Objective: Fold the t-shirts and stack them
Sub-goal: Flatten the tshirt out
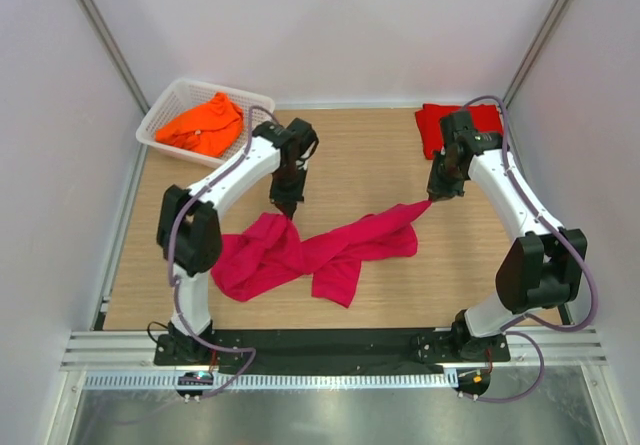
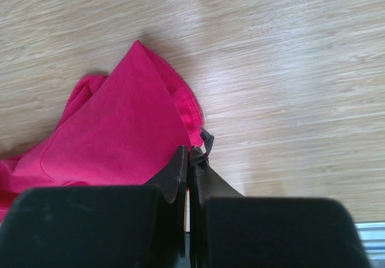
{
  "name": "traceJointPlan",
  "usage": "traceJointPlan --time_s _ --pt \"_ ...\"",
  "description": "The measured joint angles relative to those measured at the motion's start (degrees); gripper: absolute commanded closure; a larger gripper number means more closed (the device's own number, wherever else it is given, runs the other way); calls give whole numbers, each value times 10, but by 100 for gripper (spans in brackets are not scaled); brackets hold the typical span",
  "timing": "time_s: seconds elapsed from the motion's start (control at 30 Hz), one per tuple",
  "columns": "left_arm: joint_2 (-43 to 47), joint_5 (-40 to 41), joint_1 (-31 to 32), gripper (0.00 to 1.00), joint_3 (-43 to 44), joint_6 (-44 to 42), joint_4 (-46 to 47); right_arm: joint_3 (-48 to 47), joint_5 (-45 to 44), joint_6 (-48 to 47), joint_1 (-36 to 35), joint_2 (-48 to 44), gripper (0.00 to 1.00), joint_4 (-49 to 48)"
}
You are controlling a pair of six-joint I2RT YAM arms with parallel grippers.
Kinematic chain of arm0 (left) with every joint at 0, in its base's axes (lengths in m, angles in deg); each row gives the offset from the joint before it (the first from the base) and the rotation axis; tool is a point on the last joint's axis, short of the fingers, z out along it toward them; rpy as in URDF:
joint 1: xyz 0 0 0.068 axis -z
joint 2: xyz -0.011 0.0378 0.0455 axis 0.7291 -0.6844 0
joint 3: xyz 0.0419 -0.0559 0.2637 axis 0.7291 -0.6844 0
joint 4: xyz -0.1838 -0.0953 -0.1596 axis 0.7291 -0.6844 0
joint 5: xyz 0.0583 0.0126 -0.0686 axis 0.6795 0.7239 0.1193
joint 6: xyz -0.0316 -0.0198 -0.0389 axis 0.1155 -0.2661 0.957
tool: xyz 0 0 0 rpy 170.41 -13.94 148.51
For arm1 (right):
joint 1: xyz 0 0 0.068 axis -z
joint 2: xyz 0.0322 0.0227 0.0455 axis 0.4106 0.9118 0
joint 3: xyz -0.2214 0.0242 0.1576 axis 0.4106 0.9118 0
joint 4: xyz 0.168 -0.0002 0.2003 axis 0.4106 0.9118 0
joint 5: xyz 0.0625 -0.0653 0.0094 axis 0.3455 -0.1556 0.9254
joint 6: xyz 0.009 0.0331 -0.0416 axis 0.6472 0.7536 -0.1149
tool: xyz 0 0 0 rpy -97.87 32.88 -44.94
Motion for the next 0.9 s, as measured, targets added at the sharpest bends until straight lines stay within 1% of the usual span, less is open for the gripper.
traceJointPlan --time_s 0.13,0.2,0.27,0.33,0.37,0.4,0.47,0.5,0.53,0.57,0.63,0.67,0.7,0.77,0.83,0.9 --pt "-89 32 -5 100 101 -38 -10 0 -3 0 0 0 99 1" --pt "-121 41 -12 82 126 -54 -13 -1 -4 0 0 1 99 2" --pt "-143 52 -22 70 137 -64 -21 -2 -5 0 0 3 99 4" --pt "-146 64 -33 61 138 -66 -26 -4 -5 0 0 6 99 5" --pt "-145 76 -38 56 137 -65 -29 -5 -5 -1 0 8 99 5" --pt "-140 87 -42 54 134 -65 -29 -5 -5 -2 0 9 99 5" --pt "-113 105 -49 54 111 -60 -20 -5 -5 -3 0 10 99 6" --pt "-84 110 -50 56 86 -53 -12 -5 -5 -4 0 10 99 6" --pt "-60 110 -51 65 66 -47 -9 -5 -5 -4 0 10 99 6" --pt "-25 108 -50 71 40 -40 -3 -5 -4 -5 0 10 99 6" --pt "39 99 -48 82 -4 -26 5 -5 -2 -7 0 10 99 6" --pt "68 94 -46 83 -23 -18 7 -5 -1 -8 0 10 99 5" --pt "92 88 -44 83 -43 -13 12 -5 1 -8 0 10 99 5" --pt "122 83 -40 74 -80 -4 23 -5 3 -10 0 10 99 4" --pt "128 76 -35 66 -120 2 30 -5 6 -10 0 10 99 3" --pt "116 73 -32 65 -147 6 34 -5 8 -11 0 10 99 3"
